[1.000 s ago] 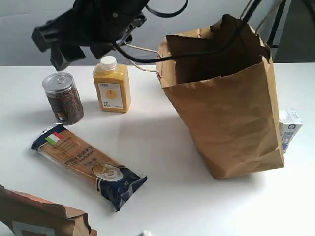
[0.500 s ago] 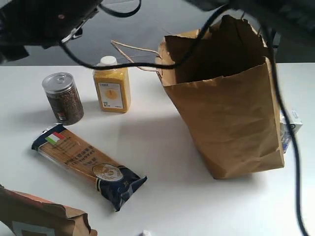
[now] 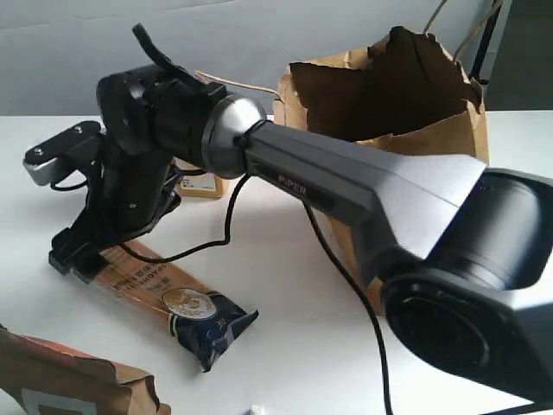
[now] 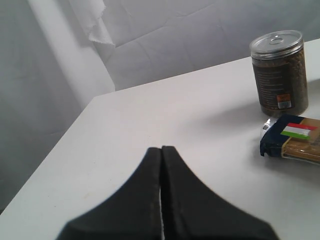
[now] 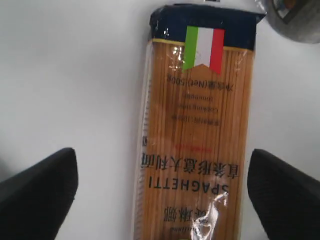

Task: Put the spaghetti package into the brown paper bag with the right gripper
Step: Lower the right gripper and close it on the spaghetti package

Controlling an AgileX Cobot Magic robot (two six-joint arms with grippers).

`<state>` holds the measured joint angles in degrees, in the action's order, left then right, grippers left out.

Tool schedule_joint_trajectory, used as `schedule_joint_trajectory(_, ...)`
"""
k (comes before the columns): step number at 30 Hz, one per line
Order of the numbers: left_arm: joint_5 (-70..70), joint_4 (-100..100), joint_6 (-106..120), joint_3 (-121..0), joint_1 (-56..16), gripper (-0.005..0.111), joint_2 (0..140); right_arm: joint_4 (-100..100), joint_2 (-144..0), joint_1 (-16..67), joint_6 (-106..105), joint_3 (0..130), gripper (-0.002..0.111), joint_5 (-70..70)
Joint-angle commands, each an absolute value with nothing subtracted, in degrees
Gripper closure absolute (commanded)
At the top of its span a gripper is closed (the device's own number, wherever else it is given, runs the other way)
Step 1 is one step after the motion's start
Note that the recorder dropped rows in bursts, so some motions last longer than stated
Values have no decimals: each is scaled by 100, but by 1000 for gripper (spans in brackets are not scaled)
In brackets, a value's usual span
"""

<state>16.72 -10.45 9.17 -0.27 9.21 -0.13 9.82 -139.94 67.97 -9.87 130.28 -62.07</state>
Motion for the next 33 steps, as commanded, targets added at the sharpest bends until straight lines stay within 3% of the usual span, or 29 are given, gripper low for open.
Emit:
schedule_joint_trajectory(1, 1640, -1018, 896, 0, 911, 107, 0, 836, -14216, 6778, -1233, 13073, 23, -6292)
schedule_joint_trajectory(16, 1640, -1018, 896, 0, 911, 107, 0, 304, -14939, 6699, -1155, 13047, 27, -6470)
schedule_joint_trajectory(17, 1640, -1018, 896, 0, 911, 107, 0, 304, -14940, 6688, -1155, 13047, 31, -6497)
schedule_joint_trajectory(19, 1640, -1018, 896, 0, 911, 107, 0, 363, -14940, 6688, -1155, 13047, 54, -6622)
schedule_joint_trajectory(22, 1640, -1018, 896, 0, 911, 107, 0, 363, -14876, 6685, -1109, 13047, 102, -6750)
schedule_joint_trajectory(23, 1640, -1018, 896, 0, 911, 107, 0, 363, -14832, 6675, -1106, 13047, 107, -6748)
schedule_joint_trajectory(33, 1640, -1018, 896, 0, 911, 107, 0, 416, -13852, 6662, -1214, 13047, 108, -6551)
